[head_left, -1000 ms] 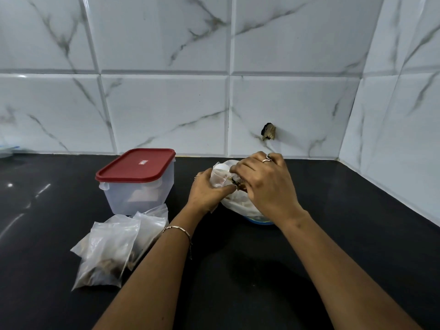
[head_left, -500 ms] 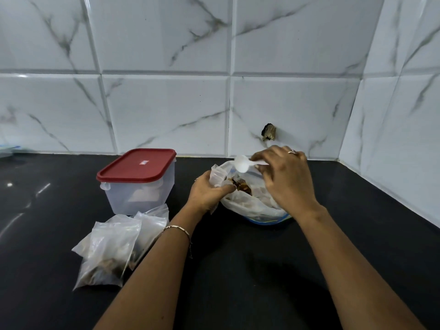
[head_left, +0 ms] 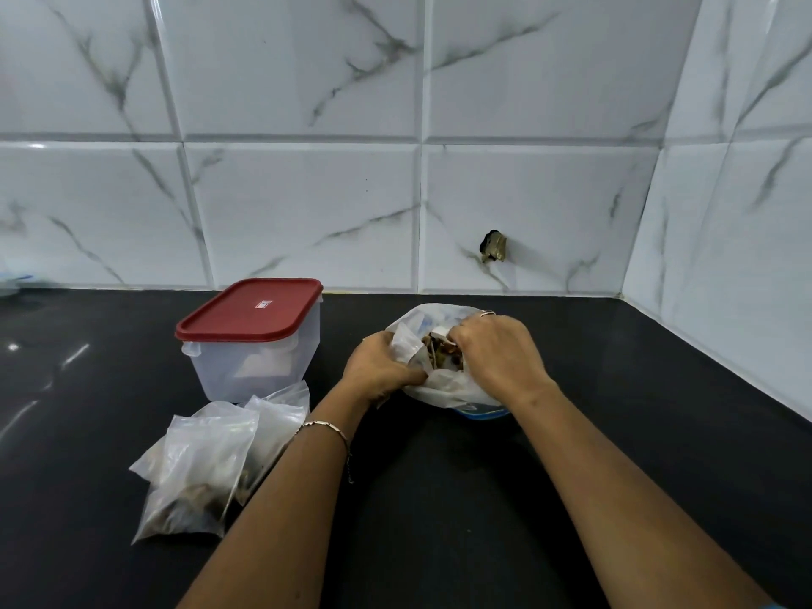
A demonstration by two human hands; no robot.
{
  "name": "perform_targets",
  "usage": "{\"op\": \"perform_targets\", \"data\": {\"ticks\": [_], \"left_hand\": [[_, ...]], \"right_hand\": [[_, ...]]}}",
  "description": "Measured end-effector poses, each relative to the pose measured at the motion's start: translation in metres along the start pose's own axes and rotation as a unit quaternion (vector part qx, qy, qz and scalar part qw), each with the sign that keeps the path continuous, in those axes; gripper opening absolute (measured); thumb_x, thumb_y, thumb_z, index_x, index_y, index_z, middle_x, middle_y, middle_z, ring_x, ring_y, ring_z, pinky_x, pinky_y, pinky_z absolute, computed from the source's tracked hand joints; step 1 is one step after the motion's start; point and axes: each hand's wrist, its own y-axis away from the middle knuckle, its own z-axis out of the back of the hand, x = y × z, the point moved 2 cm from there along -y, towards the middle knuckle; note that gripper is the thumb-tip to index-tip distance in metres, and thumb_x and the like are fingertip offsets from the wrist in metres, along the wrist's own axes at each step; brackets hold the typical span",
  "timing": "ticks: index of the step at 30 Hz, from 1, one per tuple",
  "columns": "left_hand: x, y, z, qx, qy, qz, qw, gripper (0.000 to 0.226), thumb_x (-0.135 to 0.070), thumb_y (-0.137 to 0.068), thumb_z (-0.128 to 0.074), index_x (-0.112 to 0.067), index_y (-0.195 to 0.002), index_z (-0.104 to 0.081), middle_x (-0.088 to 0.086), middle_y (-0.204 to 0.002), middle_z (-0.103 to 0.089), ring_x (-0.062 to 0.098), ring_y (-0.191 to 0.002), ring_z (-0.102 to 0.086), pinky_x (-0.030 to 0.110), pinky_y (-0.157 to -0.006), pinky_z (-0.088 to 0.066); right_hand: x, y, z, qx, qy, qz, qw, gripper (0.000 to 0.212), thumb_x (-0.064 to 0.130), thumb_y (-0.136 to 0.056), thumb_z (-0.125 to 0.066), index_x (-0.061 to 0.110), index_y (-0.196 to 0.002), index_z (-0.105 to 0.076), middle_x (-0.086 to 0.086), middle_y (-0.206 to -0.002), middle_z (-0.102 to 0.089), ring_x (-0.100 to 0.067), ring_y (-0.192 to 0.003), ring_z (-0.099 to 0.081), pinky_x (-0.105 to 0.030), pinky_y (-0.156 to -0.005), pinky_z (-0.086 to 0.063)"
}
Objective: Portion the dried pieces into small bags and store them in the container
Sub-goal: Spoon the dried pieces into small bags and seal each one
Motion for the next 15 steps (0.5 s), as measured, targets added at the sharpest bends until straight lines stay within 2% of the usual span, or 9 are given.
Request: {"op": "perform_targets", "data": {"ticks": [3, 6, 9, 11, 13, 15], "left_hand": [[0.001, -0.003, 0.000, 0.008, -0.013, 0.003, 1.000, 0.058, -0.023, -0.054, -0.084, -0.020, -0.108, -0.062, -0.003, -0.100, -0.070, 0.016, -0.093, -0.067, 0.041, -0.089, -0.056], [0.002, -0.004, 0.001, 0.010, -0.013, 0.002, 1.000, 0.058, -0.023, -0.055, -0.085, -0.019, -0.109, -0.063, -0.003, -0.099, -0.071, 0.015, -0.093, -0.067, 0.041, -0.089, -0.056], [0.003, -0.004, 0.002, 0.014, -0.015, -0.003, 1.000, 0.056, -0.019, -0.061, -0.085, -0.017, -0.112, -0.061, -0.002, -0.103, -0.069, 0.015, -0.095, -0.066, 0.039, -0.090, -0.056], [0.004, -0.005, 0.002, 0.021, -0.011, -0.006, 1.000, 0.058, -0.017, -0.064, -0.086, -0.015, -0.115, -0.059, -0.002, -0.107, -0.067, 0.015, -0.099, -0.064, 0.037, -0.091, -0.055], [0.004, -0.005, 0.002, 0.025, 0.000, -0.007, 1.000, 0.055, -0.013, -0.067, -0.085, -0.019, -0.113, -0.055, -0.003, -0.108, -0.064, 0.014, -0.100, -0.062, 0.031, -0.088, -0.053], [0.005, -0.004, 0.003, 0.025, 0.014, -0.004, 1.000, 0.059, -0.011, -0.067, -0.085, -0.019, -0.116, -0.053, -0.002, -0.111, -0.063, 0.014, -0.102, -0.061, 0.027, -0.086, -0.052]], "right_hand": [[0.005, -0.005, -0.008, 0.015, 0.031, 0.010, 0.999, 0.024, 0.001, -0.084, -0.052, 0.019, -0.085, -0.068, 0.001, -0.081, -0.067, -0.018, -0.074, -0.062, -0.032, -0.063, -0.050], [0.003, -0.008, -0.017, 0.025, -0.002, -0.021, 0.999, 0.020, 0.004, -0.085, -0.052, 0.018, -0.087, -0.067, 0.000, -0.085, -0.066, -0.017, -0.079, -0.062, -0.030, -0.069, -0.050], [-0.004, -0.008, -0.027, 0.037, -0.108, -0.074, 0.991, 0.014, 0.014, -0.087, -0.058, 0.019, -0.095, -0.068, 0.000, -0.094, -0.066, -0.018, -0.091, -0.062, -0.027, -0.075, -0.046], [-0.008, -0.007, -0.031, 0.048, -0.184, -0.104, 0.976, 0.020, 0.021, -0.086, -0.064, 0.025, -0.105, -0.071, 0.001, -0.105, -0.068, -0.018, -0.101, -0.061, -0.028, -0.082, -0.049], [-0.013, -0.006, -0.030, 0.058, -0.243, -0.115, 0.961, 0.030, 0.019, -0.086, -0.067, 0.031, -0.113, -0.070, 0.005, -0.116, -0.067, -0.016, -0.108, -0.061, -0.030, -0.089, -0.051], [-0.018, -0.007, -0.029, 0.061, -0.285, -0.120, 0.949, 0.033, 0.012, -0.087, -0.065, 0.032, -0.113, -0.071, 0.009, -0.118, -0.067, -0.014, -0.108, -0.062, -0.029, -0.090, -0.051]]}}
